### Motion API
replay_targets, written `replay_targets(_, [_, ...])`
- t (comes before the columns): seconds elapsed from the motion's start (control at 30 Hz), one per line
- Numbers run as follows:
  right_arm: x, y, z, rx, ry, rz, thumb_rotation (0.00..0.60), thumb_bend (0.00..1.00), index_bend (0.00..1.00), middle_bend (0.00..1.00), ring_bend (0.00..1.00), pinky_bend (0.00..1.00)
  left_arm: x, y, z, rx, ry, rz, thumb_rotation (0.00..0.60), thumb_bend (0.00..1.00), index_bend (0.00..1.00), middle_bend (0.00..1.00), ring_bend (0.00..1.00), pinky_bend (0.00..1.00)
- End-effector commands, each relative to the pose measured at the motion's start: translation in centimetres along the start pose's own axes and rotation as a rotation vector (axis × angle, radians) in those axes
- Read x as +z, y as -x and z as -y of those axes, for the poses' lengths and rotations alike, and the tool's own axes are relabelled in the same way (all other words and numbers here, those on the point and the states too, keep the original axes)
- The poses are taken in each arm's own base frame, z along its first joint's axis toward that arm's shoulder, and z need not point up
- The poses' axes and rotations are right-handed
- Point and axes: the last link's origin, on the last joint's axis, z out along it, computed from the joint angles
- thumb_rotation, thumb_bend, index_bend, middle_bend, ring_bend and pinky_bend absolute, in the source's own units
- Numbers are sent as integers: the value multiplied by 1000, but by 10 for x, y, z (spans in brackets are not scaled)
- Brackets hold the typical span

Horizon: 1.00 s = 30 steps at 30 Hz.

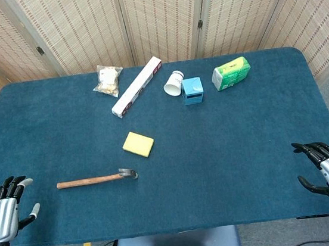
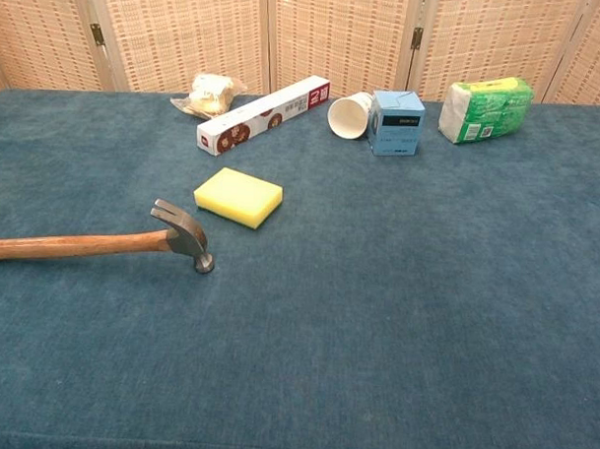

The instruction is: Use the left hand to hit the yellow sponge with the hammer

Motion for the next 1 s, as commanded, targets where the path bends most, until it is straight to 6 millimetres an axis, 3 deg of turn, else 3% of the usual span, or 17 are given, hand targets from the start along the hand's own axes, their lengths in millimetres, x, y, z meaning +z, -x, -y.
replay_targets(0.03, [0, -2, 2, -5, 3, -13, 600, 262, 129, 270, 192, 201, 1, 2, 0, 8, 3, 13, 600, 323, 285, 232, 147, 238])
replay_targets(0.47, [0, -8, 6, -10, -7, -37, 600, 261, 117, 270, 192, 201, 26, 4, -25, -22, 138, 55, 600, 323, 307, 232, 148, 238])
replay_targets(0.8, [-7, -9, 3, -2, 4, -40, 600, 261, 116, 270, 192, 201, 68, 41, -64, 49, 243, 196, 600, 323, 283, 232, 149, 238])
replay_targets(1.0, [-12, -9, -1, 1, 22, -43, 600, 261, 116, 270, 192, 201, 76, 61, -76, 32, 238, 272, 600, 323, 292, 243, 149, 238])
